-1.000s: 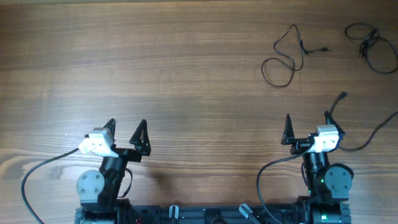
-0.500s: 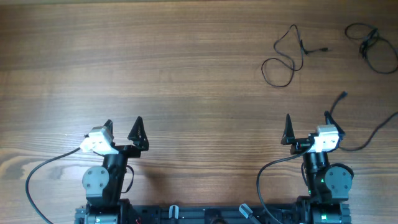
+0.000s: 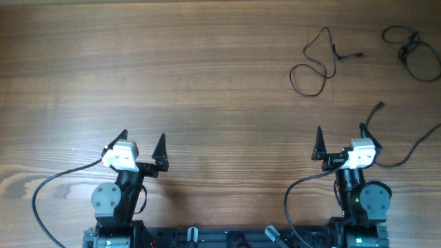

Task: Untangle cables

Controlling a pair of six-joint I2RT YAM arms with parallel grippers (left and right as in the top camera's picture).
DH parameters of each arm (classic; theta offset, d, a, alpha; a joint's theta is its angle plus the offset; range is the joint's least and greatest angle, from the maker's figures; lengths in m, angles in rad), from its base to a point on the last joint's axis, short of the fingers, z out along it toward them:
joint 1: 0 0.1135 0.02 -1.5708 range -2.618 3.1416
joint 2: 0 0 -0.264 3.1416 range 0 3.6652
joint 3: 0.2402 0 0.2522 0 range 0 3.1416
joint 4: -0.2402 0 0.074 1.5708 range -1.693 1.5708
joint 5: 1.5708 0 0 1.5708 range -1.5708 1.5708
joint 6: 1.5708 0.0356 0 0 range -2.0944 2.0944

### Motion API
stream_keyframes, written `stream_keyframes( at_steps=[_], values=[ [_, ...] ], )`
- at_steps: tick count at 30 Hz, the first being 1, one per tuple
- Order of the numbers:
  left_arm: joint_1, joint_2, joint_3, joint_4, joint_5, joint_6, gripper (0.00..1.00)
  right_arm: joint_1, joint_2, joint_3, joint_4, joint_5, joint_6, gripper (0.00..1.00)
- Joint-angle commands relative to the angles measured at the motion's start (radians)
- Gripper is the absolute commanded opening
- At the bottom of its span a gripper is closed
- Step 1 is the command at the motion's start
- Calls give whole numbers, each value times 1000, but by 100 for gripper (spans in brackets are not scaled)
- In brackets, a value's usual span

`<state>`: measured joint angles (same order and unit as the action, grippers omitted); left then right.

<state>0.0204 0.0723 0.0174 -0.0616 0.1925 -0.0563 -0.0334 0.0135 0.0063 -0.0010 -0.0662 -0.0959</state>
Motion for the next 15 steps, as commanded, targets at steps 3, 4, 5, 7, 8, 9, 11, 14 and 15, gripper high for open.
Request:
stream_keyframes(
  at_steps=[3,4,5,7,8,9,11,14,15],
  values=[
    [-5,-7,-11,6,16,23,100,2,-9,-1,2,13,-9,100],
    [-5,-7,-11,6,16,23,100,2,-9,-1,2,13,-8,100],
    [-6,-16,-11,6,16,23,100,2,-9,-1,2,13,-9,100],
    [-6,-64,-11,6,16,23,100,2,-9,-1,2,13,-9,100],
    [-6,-69,-11,15,16,23,100,2,-9,-1,2,13,-9,100],
    [-6,-69,-11,6,16,23,100,2,-9,-1,2,13,-9,100],
    [-5,-69,-11,6,16,23,100,2,-9,-1,2,13,-9,100],
    [-6,-69,-11,5,16,23,100,2,-9,-1,2,13,-9,100],
    [-6,-69,-11,6,16,23,100,2,-9,-1,2,13,-9,100]
  ],
)
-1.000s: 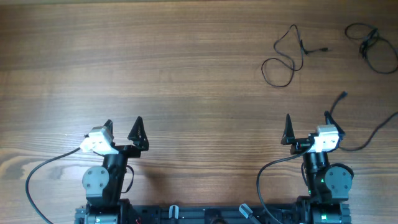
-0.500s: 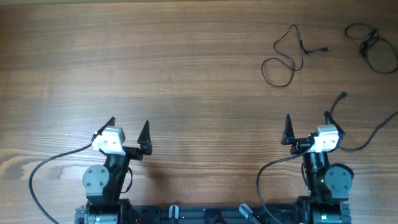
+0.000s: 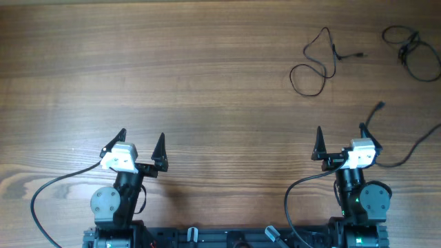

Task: Untangle cables

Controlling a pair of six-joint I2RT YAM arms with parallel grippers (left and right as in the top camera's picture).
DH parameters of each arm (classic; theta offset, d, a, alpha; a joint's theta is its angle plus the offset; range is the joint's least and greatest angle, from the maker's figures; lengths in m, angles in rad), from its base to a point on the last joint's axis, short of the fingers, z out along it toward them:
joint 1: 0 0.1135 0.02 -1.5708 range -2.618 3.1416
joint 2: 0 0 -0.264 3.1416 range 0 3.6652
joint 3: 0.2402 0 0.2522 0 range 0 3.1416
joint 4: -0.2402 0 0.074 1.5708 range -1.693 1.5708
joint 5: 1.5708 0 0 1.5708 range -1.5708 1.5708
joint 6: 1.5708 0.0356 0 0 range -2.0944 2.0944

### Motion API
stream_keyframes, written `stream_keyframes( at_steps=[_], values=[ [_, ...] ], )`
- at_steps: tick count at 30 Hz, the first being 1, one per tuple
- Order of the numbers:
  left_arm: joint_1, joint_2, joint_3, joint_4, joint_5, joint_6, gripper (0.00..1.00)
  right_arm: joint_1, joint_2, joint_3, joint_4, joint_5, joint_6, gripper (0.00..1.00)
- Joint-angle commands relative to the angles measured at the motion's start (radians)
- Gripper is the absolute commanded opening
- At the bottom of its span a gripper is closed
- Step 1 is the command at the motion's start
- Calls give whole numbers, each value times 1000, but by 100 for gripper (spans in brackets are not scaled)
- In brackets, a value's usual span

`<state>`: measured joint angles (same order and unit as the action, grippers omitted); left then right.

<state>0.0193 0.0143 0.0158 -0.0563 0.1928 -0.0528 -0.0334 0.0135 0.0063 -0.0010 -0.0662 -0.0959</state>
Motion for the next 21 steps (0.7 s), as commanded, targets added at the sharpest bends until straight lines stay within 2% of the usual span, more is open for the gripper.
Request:
stream_keyframes(
  at_steps=[1,18,21],
  values=[
    [-4,-11,-10,0,16,20,100,2,-9,-1,2,13,-9,100],
    [-5,-11,-10,0,16,20,100,36,-9,-1,2,13,-9,100],
    [-5,-11,-10,0,16,20,100,42,-9,-1,3,6,55,100]
  ],
)
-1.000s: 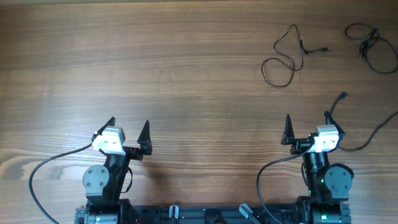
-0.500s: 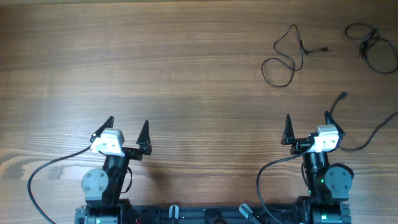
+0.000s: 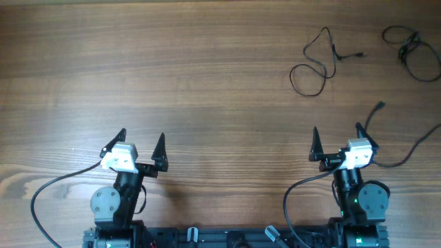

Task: Untangle cables

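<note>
Three thin black cables lie on the wooden table at the far right. One looped cable sits right of centre at the back. A bunched cable lies at the far right corner. A third cable runs from the right edge toward my right gripper, its plug end just beyond the fingers. My right gripper stands open near the front right, nothing between its fingers. My left gripper stands open at the front left, far from every cable.
The arm bases and their own grey supply cables sit along the front edge. The wooden table stretches across the whole view.
My right gripper has shifted slightly to the left. The left gripper and the cables lie as before.
Both grippers stood open near the front edge with the three cables apart at the far right. The left gripper then shifted slightly left, and now the right one has done the same. No cable has moved.
</note>
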Controlling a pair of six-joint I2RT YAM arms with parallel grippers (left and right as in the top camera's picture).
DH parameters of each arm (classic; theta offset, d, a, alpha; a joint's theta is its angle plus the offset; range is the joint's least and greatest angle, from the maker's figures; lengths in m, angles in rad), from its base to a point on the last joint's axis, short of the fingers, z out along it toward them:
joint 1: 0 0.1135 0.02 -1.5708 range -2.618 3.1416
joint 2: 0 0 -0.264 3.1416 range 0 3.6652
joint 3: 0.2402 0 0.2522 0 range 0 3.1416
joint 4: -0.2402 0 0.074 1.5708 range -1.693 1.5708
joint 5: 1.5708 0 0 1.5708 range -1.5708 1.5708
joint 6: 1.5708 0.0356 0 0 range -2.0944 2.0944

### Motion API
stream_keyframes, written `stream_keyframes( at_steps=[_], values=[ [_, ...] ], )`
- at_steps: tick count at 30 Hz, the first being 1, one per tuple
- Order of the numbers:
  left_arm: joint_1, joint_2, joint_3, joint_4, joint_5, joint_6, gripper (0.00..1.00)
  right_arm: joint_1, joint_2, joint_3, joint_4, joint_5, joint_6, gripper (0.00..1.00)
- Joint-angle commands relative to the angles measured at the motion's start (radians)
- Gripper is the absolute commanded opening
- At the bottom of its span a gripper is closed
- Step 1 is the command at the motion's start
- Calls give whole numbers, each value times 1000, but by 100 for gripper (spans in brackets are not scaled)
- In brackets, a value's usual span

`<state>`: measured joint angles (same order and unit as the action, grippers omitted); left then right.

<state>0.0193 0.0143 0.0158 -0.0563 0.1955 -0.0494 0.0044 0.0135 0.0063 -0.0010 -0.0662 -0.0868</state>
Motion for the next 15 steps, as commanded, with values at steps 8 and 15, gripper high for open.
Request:
stream_keyframes(
  at_steps=[8,15],
  values=[
    [-4,-11,-10,0,13,16,100,4,-9,-1,2,13,94,100],
    [-5,-11,-10,0,13,16,100,4,-9,-1,2,14,93,100]
  ],
)
